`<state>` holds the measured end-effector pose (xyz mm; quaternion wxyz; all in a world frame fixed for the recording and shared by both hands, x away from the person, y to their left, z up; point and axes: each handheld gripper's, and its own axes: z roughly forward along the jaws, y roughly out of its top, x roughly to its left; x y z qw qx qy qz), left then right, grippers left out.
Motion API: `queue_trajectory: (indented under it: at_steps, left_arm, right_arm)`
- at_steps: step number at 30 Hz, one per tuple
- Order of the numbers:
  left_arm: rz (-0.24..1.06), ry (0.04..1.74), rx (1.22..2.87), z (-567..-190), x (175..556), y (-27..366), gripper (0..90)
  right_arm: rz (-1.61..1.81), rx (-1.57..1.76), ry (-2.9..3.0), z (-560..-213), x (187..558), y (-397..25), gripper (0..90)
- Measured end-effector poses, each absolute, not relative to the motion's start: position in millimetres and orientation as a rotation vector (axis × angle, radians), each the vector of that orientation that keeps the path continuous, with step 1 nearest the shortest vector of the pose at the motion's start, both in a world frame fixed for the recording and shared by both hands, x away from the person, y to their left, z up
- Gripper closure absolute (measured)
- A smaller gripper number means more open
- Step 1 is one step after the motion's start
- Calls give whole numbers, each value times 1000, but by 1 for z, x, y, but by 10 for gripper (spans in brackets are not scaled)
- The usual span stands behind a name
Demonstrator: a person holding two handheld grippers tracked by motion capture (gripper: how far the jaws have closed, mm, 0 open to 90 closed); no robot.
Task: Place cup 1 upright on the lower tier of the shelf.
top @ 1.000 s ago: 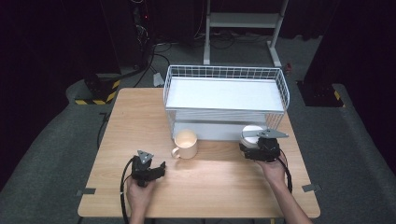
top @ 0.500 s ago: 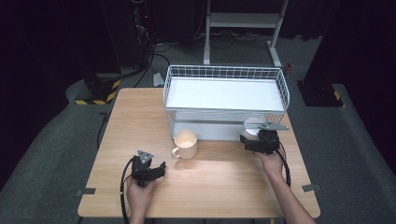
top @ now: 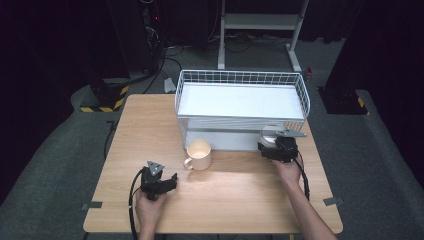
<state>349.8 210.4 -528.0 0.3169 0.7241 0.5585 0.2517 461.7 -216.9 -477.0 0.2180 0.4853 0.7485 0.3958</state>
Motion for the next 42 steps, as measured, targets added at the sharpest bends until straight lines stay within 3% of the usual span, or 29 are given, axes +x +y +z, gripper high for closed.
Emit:
queue_trajectory:
  at_steps: [42]
  left_arm:
    - [663,1470,1906,-528,350,210,234]
  right_arm:
    - [1069,1300,2043,-481,487,-204,184]
